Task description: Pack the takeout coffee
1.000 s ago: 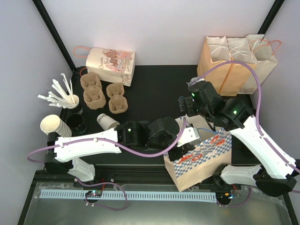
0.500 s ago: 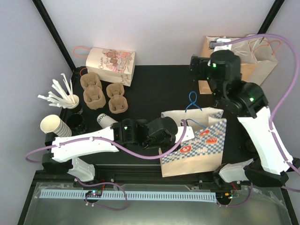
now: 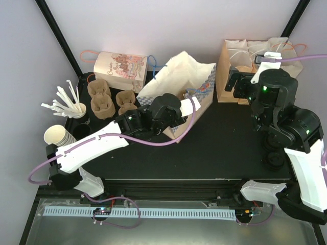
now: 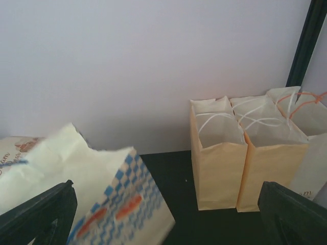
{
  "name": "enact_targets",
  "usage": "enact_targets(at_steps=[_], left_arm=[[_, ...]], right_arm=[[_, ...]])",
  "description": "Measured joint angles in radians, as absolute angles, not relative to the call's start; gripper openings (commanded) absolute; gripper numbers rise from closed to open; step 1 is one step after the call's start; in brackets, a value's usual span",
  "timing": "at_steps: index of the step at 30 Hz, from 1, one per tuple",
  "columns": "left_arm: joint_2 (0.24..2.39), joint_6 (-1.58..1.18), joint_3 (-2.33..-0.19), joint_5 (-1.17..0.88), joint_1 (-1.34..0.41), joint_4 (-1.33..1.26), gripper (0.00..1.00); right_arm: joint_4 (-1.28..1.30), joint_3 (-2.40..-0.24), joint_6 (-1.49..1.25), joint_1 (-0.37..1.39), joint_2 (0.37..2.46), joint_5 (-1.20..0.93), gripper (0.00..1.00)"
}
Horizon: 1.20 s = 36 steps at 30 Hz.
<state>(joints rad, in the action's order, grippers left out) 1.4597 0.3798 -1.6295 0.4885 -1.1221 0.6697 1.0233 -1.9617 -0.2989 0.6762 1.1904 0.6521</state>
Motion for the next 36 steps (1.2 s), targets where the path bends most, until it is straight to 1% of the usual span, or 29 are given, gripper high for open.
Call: enact_targets(at_steps=[1,2,3,4,5,6,7,12,16,20,26,29,33,36], left_arm=[[1.471,0.402,-1.638,0.511,-1.118,0.649,0.03],[1.483,0.417,-1.641,0.53,-1.116,0.627,0.14],[1.495,0.427,-1.642,0.546,-1.116,0.609,0.41],[1.508,0.436,-1.641,0.557,-1.116,0.597,0.71],[1.525,0.436,-1.636,0.566,-1.116,0.583,0.89],[1.538,0.432,-1.63,0.574,-1.116,0.575,0.97],[1.555,0.426,-1.626,0.582,-1.116,0.573,0.99],[1.653,0.311,-1.641,0.578,-1.113,0.652,0.99],[1.65,0.226,-1.656,0.527,-1.113,0.727,0.99],[1.56,0.146,-1.66,0.501,-1.113,0.774,0.99],[1.326,0.006,-1.641,0.489,-1.06,0.825,0.97],[1.199,-0.084,-1.541,0.499,-0.984,0.861,0.96],[1.07,-0.208,-1.291,0.533,-0.893,0.905,0.96],[1.048,-0.288,-1.114,0.557,-0.829,0.942,0.96]], right_arm=[[1.029,-1.955,-0.302,0.676,1.182,0.652,1.0],[1.036,-1.943,-0.31,0.676,1.17,0.65,1.0],[1.04,-1.929,-0.316,0.676,1.16,0.647,1.0],[1.044,-1.906,-0.321,0.676,1.147,0.643,1.0],[1.049,-1.877,-0.328,0.676,1.134,0.637,1.0],[1.055,-1.851,-0.334,0.676,1.122,0.63,1.0],[1.058,-1.823,-0.341,0.676,1.111,0.622,1.0],[1.086,-1.706,-0.368,0.676,1.076,0.579,1.0],[1.106,-1.66,-0.376,0.676,1.063,0.554,1.0],[1.108,-1.618,-0.376,0.676,1.031,0.521,1.0],[1.093,-1.533,-0.372,0.676,0.987,0.414,1.0],[1.073,-1.451,-0.373,0.676,0.972,0.348,1.0],[1.039,-1.349,-0.379,0.676,0.943,0.282,1.0],[0.992,-1.267,-0.39,0.676,0.886,0.236,1.0]])
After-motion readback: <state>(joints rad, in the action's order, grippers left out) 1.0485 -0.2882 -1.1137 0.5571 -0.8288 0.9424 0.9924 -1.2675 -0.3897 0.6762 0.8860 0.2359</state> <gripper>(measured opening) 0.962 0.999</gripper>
